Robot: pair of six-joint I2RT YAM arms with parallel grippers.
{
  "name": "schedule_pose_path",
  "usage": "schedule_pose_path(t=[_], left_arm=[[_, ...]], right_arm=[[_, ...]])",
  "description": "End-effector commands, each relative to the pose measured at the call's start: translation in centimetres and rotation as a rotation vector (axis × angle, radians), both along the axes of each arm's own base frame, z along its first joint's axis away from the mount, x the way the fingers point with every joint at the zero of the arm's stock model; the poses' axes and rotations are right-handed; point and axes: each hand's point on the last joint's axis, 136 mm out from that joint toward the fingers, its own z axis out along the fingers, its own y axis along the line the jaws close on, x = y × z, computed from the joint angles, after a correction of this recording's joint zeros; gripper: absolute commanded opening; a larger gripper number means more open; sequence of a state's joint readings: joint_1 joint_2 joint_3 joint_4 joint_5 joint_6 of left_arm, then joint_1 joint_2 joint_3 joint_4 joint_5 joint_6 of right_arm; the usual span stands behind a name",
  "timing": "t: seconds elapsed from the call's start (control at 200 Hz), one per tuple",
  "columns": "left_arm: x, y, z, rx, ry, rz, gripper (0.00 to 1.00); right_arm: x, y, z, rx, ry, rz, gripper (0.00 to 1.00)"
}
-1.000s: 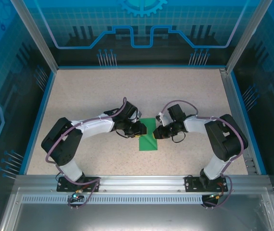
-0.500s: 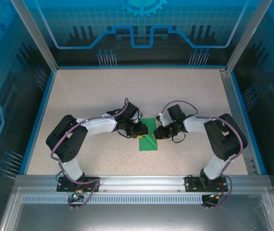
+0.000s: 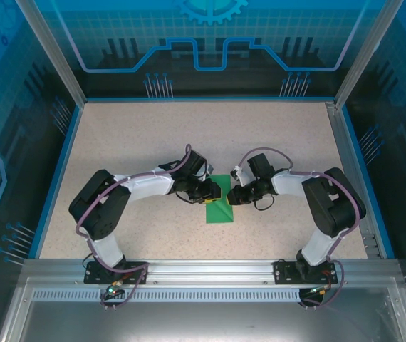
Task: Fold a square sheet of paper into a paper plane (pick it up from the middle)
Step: Fold the triangle a second time at the center of the table.
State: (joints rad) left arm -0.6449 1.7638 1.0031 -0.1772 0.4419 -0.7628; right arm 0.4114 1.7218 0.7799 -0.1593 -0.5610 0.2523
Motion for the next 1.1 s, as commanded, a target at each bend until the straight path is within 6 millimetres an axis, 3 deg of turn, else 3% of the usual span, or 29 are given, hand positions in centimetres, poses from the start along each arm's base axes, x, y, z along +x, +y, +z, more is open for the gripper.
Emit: schedule_pose_path(t=[0.0, 0.555, 0.81, 1.09], left_arm=[[0.0, -1.0, 0.4, -0.020, 0.015, -0.007, 0.29], [0.4, -1.6, -0.3, -0.035, 0.023, -0.004, 0.28], [0.3, -1.4, -1.7, -0.017, 0.046, 0.004, 0.27], [0.3, -1.4, -1.5, -0.023, 0.041, 0.010, 0.27]], right_arm=[[0.5, -0.3, -0.1, -0.004, 0.012, -0.002, 0.16], [0.5, -0.5, -0.5, -0.017, 0.022, -0.009, 0.16], [0.4, -0.5, -0.6, -0.020, 0.027, -0.007, 0.16], [0.4, -0.5, -0.8, -0.025, 0.031, -0.009, 0.16]])
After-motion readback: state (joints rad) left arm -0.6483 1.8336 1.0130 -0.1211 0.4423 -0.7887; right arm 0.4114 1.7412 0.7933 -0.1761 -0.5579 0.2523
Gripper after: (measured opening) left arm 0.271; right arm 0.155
